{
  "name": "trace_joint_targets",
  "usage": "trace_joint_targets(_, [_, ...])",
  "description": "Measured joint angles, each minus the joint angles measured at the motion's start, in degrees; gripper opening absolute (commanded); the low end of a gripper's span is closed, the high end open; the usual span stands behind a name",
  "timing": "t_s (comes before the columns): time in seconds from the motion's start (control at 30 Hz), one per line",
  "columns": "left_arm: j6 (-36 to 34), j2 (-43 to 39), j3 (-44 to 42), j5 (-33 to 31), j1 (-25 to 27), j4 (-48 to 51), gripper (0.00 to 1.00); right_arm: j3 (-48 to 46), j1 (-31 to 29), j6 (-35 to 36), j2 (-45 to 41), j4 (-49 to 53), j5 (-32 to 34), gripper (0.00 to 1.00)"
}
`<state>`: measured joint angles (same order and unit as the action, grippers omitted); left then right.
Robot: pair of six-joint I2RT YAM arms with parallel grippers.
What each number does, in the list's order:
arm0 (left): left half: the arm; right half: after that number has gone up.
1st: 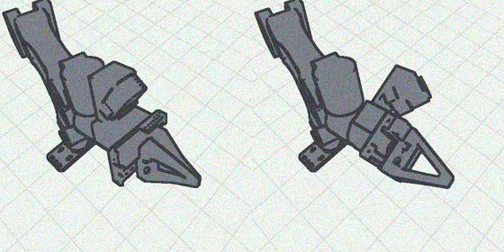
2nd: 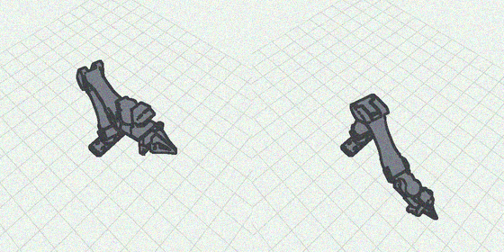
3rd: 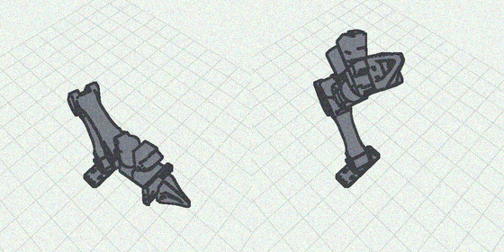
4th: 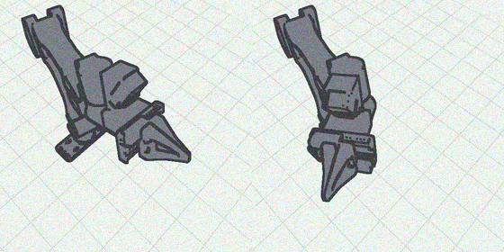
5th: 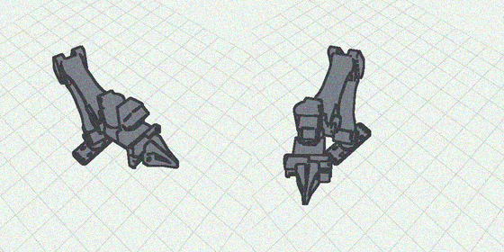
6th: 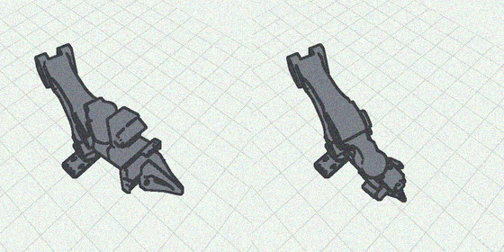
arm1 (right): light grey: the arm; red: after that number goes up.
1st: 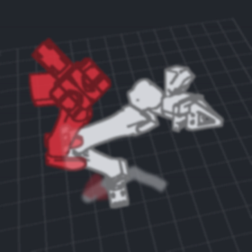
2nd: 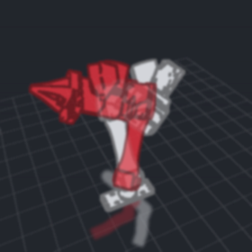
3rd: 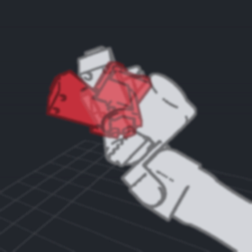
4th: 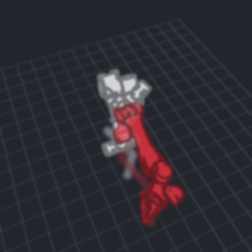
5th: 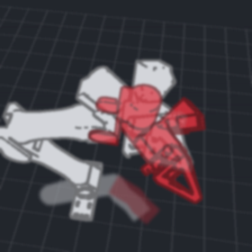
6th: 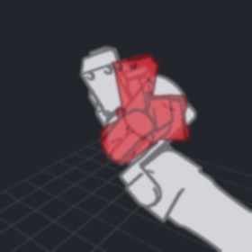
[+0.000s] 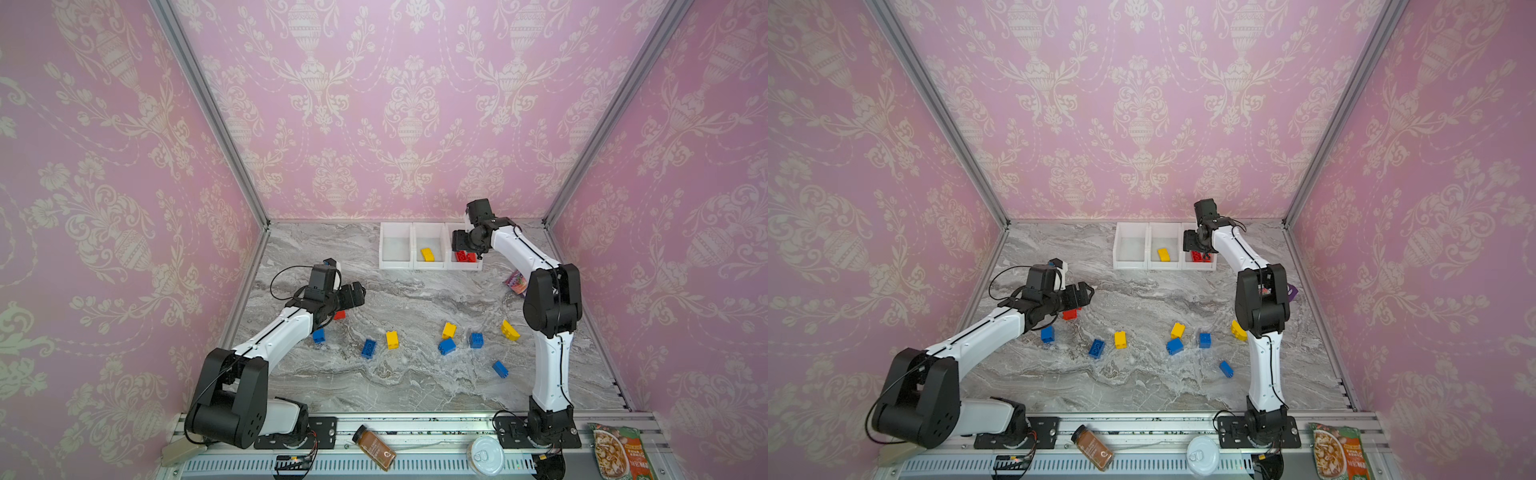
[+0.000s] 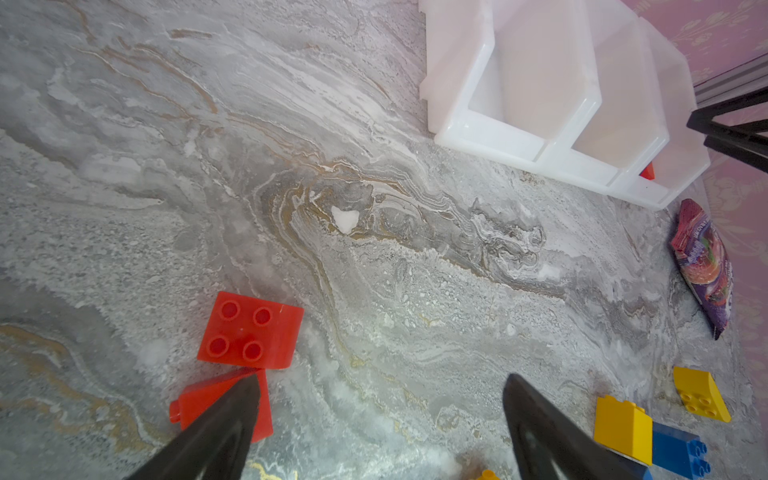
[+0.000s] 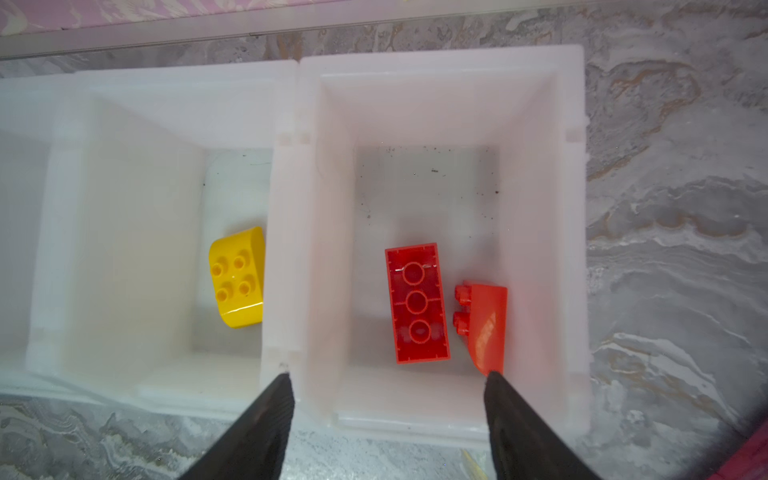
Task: Sort the legos into containers by color
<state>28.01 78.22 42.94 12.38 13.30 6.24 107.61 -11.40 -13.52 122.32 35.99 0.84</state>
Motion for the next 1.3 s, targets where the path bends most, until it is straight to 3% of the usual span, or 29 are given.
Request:
trace_joint_targets(0.4, [0.0, 0.0, 0.0, 0.0, 0.0, 0.0, 0.94, -1.9, -8.4, 0.2, -4.7, -1.6, -2.4, 0.89])
trace_joint_targets(0.8, [0.0, 0.0, 0.0, 0.0, 0.1, -0.2, 0.94, 8.7, -11.8, -0.2, 7.2, -2.3, -9.9, 0.88])
trace_joint_targets(1.3, [0.0, 0.0, 0.0, 0.0, 0.1, -0.3, 0.94, 13.3, -14.1, -0.3, 14.3, -0.9, -11.8, 0.87])
